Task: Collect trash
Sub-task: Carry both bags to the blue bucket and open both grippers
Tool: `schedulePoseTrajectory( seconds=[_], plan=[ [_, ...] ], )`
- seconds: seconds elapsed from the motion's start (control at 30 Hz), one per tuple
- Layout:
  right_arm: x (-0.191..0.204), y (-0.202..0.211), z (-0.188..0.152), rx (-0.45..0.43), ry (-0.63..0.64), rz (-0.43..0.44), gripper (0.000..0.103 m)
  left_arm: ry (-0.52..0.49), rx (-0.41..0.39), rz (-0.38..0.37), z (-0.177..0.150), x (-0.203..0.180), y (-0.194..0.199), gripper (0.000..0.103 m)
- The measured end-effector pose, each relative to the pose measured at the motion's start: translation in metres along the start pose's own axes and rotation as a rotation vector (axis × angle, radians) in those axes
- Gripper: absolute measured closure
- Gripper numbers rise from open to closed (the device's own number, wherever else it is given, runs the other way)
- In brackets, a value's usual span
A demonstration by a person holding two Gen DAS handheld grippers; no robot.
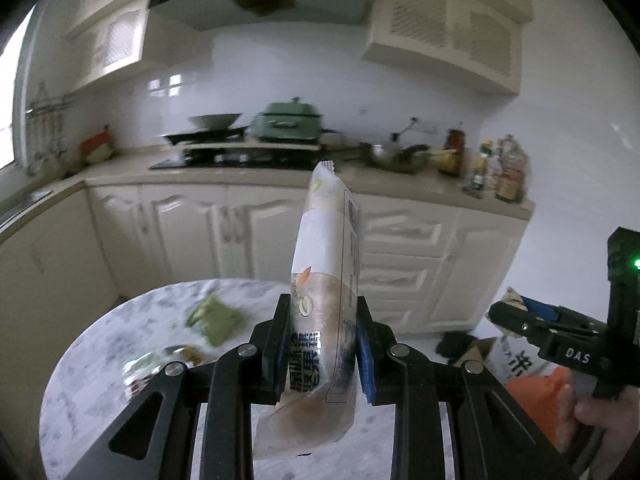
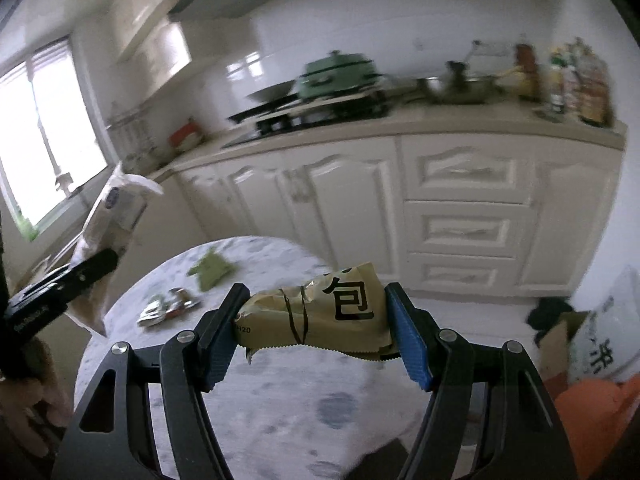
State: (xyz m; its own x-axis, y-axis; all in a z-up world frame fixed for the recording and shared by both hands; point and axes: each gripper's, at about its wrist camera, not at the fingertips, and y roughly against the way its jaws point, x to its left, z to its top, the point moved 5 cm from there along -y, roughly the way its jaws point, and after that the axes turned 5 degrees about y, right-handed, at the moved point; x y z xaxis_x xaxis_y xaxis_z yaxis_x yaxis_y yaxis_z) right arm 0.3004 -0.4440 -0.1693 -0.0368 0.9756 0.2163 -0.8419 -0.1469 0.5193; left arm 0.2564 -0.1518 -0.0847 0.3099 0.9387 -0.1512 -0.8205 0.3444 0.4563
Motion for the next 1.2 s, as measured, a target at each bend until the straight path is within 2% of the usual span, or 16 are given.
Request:
schedulePoseTrajectory(
  seconds=[0.3, 0.47, 0.67, 0.97, 1.2],
  plan=[
    [-0.097, 0.033, -0.005, -0.028, -0.12, -0.157, 0.033, -0.088, 0.031, -0.152, 0.01, -0.074, -0.054, 0.078],
    [-0.143, 0.034, -0.021, -0.005, -0.179, -0.221, 0.033, -0.105, 0.118, -0.239, 0.008, -0.113, -0.107, 0.078],
    [-0.189, 0.019, -0.05, 0.053, -0.259, -0.247, 0.033, -0.126, 0.25, -0.314, -0.004, -0.159, -0.174, 0.078],
    [-0.238, -0.018, -0.096, 0.152, -0.366, -0.25, 0.033, -0.165, 0.421, -0.337, -0.017, -0.21, -0.273, 0.078],
    [-0.269, -0.044, -0.117, 0.195, -0.428, -0.239, 0.033, -0.189, 0.509, -0.334, -0.027, -0.257, -0.347, 0.078]
  ],
)
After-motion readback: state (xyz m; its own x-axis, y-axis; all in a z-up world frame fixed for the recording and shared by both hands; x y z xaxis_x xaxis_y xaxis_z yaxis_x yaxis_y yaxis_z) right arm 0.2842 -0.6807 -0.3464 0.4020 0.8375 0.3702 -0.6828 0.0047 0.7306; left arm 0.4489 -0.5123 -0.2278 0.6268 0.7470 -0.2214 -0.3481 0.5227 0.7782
